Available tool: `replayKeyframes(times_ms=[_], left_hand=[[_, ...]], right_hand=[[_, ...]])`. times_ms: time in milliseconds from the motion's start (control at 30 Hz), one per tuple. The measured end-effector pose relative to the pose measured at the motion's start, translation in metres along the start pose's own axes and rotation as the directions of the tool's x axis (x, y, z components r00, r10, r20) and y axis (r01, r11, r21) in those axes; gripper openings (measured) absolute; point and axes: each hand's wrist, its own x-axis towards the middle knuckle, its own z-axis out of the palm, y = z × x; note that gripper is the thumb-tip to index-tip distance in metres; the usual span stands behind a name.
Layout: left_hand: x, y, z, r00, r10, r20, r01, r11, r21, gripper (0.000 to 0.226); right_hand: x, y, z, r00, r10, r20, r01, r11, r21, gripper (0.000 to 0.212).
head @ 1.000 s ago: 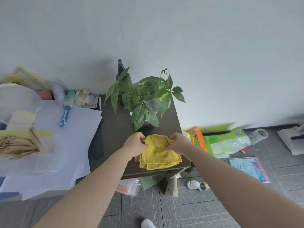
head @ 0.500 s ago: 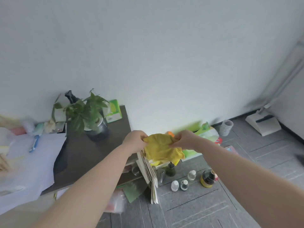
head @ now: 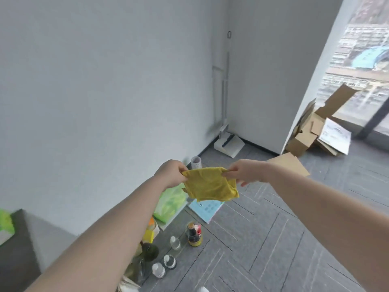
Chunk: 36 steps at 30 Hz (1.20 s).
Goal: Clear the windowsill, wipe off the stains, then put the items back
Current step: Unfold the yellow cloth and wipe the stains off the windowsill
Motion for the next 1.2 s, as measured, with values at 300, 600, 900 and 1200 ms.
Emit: replayKeyframes(times_ms=[300,600,900,1200], left_hand=[[0.177,0.228,0.119,0.914,0.305,0.268,-0.351,0.926,0.142,0.011],[0.272,0.462,0.240,0.768,0.473,0.432,-0.554,0.829,0.077,0.009],[0.331,0.631,0.368,0.726,0.453,0.518,-0.603,0.781,0.162,0.012],[0.380,0.815,0.473,0.737,0.465,0.491,-0.610,0.770,0.185,0.009]], right_hand=[[-0.019,0.205,-0.136,0.872,0.252,-0.419,-0.264,0.964,0.031,0.037],[-0.086,0.381,-0.259,0.704,0.532,-0.470,-0.407,0.845,0.346,0.031],[-0.105,0.552,-0.365,0.664,0.574,-0.479,-0.415,0.816,0.403,0.031],[-0.143,0.718,-0.499,0.645,0.566,-0.513,-0.412,0.823,0.390,0.032]])
